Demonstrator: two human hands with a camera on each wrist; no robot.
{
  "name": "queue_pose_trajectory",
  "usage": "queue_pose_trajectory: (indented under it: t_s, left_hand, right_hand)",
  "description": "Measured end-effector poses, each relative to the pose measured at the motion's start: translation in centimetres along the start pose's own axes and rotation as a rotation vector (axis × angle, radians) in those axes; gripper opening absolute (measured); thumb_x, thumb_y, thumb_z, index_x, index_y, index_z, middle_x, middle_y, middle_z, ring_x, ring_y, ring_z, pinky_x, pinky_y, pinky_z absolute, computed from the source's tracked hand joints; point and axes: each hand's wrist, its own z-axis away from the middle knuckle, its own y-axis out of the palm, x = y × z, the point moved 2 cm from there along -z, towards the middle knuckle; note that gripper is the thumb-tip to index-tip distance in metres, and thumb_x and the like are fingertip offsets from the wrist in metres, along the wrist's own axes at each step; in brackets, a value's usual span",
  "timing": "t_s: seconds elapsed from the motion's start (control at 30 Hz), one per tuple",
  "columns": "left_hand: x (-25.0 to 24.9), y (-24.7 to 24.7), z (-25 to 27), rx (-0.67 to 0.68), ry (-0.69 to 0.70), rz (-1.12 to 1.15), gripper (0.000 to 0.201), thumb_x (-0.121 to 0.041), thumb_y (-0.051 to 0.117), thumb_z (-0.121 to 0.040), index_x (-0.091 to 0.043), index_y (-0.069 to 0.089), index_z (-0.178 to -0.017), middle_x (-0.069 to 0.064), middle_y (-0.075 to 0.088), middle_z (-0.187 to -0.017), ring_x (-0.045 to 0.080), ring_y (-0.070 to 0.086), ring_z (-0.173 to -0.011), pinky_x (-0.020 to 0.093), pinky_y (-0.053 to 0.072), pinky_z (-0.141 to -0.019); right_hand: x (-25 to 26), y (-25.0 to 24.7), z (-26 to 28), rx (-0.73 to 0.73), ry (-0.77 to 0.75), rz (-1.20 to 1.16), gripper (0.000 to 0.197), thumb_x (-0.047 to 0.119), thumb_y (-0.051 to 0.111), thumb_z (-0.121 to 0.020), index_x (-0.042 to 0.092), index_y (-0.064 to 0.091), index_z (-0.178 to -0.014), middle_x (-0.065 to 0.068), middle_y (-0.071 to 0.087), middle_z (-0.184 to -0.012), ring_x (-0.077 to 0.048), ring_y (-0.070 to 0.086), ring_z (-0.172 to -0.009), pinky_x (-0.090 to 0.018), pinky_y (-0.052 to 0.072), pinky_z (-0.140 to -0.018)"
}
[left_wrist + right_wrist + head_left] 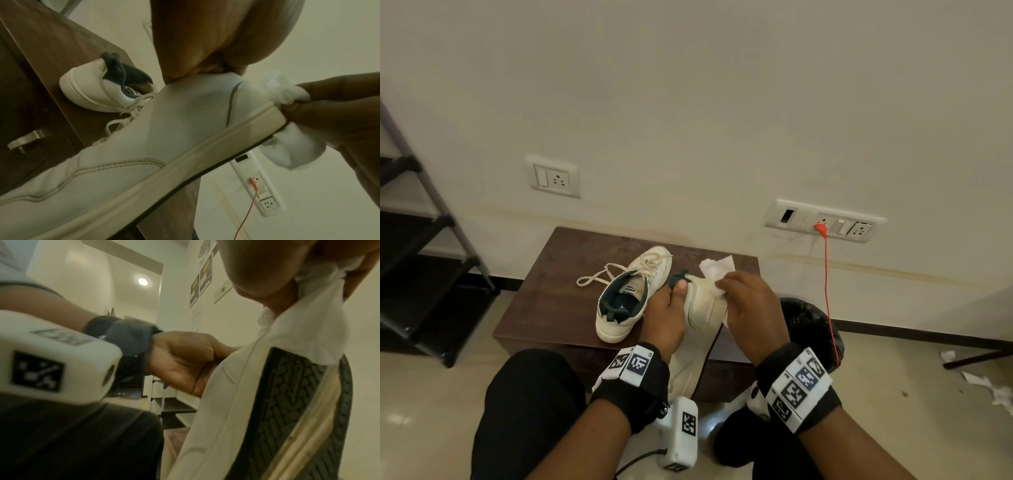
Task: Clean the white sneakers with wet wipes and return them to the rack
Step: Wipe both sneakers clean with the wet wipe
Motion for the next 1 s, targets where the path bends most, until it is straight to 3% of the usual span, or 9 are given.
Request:
queue_pose_trajectory:
  t_s: [0.13,0.27,0.43,0.5,0.6,0.7,0.77,0.87,1.0]
  left_hand:
    - [1.1,0.0,-0.8,-0.006,-0.036,-0.003,0.035,-0.036,0.041,-0.099,-0.012,0.067,-0.102,0.005,0.069,-0.100,0.021,0.063,-0.098,0.047,0.047,-0.097]
    - [1.9,0.1,-1.7,0.006,-0.078,0.017,0.038,-0.035,0.038,-0.100,-0.011,0.067,-0.107,0.005,0.068,-0.105,0.021,0.061,-0.101,0.043,0.044,-0.100]
    - [3.0,0.4,-3.9,0.032,-0.181,0.121,0.033,-0.032,0.041,-0.100,-0.012,0.065,-0.110,0.006,0.068,-0.107,0.024,0.062,-0.104,0.045,0.045,-0.100]
    - [3.8,0.2,-5.1,0.068,-0.194,0.155,0.024,-0.022,0.048,-0.097,-0.009,0.067,-0.106,0.012,0.070,-0.104,0.031,0.063,-0.102,0.050,0.045,-0.099]
    - [5.3,-0.2,-6.5,0.124,-0.227,0.196,0.017,-0.009,0.051,-0.094,-0.005,0.066,-0.102,0.018,0.069,-0.106,0.036,0.062,-0.104,0.051,0.046,-0.099]
    - [6.7,-0.1,-7.5,0.210,-0.271,0.278,0.027,0.006,0.048,-0.091,-0.013,0.063,-0.101,0.012,0.068,-0.107,0.031,0.061,-0.107,0.045,0.047,-0.098]
    - [7.9,0.1,-7.9,0.265,-0.304,0.307,0.035,0.010,0.047,-0.089,-0.017,0.062,-0.106,0.010,0.067,-0.114,0.027,0.061,-0.110,0.043,0.046,-0.099]
    - [10.0,0.2,-8.1,0.294,-0.361,0.316,0.035,0.009,0.047,-0.091,-0.014,0.060,-0.112,0.012,0.066,-0.118,0.027,0.062,-0.110,0.043,0.047,-0.098]
    - [11.1,0.5,-8.9,0.314,-0.346,0.261,0.033,0.002,0.048,-0.094,-0.008,0.059,-0.123,0.007,0.069,-0.112,0.022,0.064,-0.104,0.035,0.049,-0.094]
  right_hand:
    - [-0.3,1.6,2.0,0.088,-0.069,-0.022,0.031,0.019,0.044,-0.084,0.009,0.071,-0.097,-0.005,0.068,-0.099,-0.022,0.062,-0.089,-0.030,0.051,-0.077]
    - [-1.4,2.5,0.3,0.111,0.002,-0.007,0.022,0.002,0.062,-0.078,0.009,0.070,-0.098,-0.005,0.068,-0.097,-0.023,0.063,-0.088,-0.034,0.053,-0.076]
    - [-3.6,4.6,-2.5,0.079,0.152,-0.003,0.025,0.008,0.056,-0.083,0.018,0.067,-0.104,0.001,0.065,-0.102,-0.018,0.062,-0.089,-0.040,0.054,-0.073]
    - [-3.6,5.5,-2.6,0.072,0.138,0.001,0.024,0.005,0.060,-0.082,0.016,0.068,-0.101,0.001,0.065,-0.100,-0.018,0.062,-0.088,-0.035,0.054,-0.075]
    - [-3.1,6.3,-2.5,0.005,0.107,-0.046,0.023,-0.008,0.066,-0.071,0.004,0.072,-0.090,-0.009,0.068,-0.089,-0.024,0.064,-0.079,-0.012,0.041,-0.077]
    - [-3.8,8.0,-1.9,0.027,0.115,-0.052,0.028,-0.013,0.071,-0.065,0.000,0.072,-0.089,-0.012,0.068,-0.088,-0.021,0.063,-0.079,-0.009,0.032,-0.084]
    - [-4.5,9.2,-1.3,0.087,0.109,-0.046,0.025,-0.008,0.069,-0.067,0.001,0.073,-0.089,-0.010,0.068,-0.089,-0.019,0.062,-0.081,-0.010,0.036,-0.082]
    - [-5.3,10.3,-0.5,0.201,0.091,-0.039,0.024,-0.004,0.064,-0.068,0.003,0.073,-0.089,-0.009,0.069,-0.089,-0.023,0.066,-0.077,-0.025,0.054,-0.070]
    - [-6.4,11.0,-1.7,0.295,0.086,-0.013,0.026,-0.006,0.066,-0.067,0.003,0.072,-0.090,-0.011,0.069,-0.087,-0.028,0.067,-0.072,-0.032,0.056,-0.063]
